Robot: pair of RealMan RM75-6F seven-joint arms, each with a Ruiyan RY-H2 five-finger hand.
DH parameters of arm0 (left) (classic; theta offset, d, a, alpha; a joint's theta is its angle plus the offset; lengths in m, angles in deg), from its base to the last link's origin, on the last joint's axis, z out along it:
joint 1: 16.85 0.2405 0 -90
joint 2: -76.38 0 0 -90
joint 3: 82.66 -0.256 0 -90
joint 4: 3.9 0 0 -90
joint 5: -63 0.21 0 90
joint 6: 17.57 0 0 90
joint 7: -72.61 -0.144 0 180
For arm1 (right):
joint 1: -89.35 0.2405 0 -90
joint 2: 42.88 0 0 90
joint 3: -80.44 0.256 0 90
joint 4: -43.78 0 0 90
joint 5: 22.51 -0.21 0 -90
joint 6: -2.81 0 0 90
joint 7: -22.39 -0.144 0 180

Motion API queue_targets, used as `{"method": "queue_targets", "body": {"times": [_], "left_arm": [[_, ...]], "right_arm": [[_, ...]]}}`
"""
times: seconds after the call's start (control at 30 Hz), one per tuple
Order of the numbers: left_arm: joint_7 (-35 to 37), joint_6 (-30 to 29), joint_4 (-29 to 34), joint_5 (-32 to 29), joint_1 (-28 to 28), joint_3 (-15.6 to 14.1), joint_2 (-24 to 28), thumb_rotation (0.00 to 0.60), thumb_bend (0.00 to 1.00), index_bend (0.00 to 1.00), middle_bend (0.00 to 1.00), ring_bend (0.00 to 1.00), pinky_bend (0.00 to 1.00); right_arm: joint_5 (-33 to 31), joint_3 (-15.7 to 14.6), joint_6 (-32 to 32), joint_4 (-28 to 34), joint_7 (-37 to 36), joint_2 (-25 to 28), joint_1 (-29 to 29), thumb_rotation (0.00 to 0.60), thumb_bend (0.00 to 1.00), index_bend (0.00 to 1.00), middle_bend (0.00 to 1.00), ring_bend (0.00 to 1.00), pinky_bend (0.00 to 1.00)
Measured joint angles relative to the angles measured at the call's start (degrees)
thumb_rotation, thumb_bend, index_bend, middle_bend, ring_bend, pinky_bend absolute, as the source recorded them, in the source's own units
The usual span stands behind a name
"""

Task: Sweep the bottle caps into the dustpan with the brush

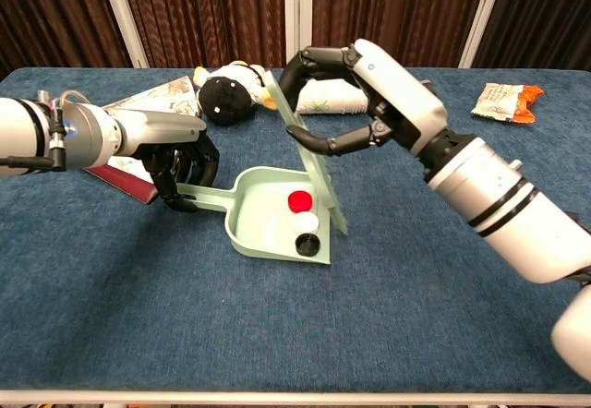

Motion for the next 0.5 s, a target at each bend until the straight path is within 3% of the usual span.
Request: {"method": "queue_targets", "body": {"times": [0.2, 0.5], "left_arm": [[0.8, -0.2, 0.0, 0.4, -0.1, 0.0, -0.1, 0.6, 0.35, 0.59, 0.56, 0.48, 0.52], [1.9, -0.3, 0.5, 0.5, -0.1, -0.1, 0.2, 0.6, 0.35, 0.59, 0.56, 0.48, 0.52]], "right_arm": [[0.1, -1.7, 4.0, 4.0, 2.8, 2.1, -0.6, 0.6, 0.61, 0.69, 0.6, 0.25, 0.17], [-1.1, 0.7, 4.6, 0.5, 1.2, -4.0, 1.9, 0.6, 0.63, 0.69, 0.6, 0.25, 0.15]]}}
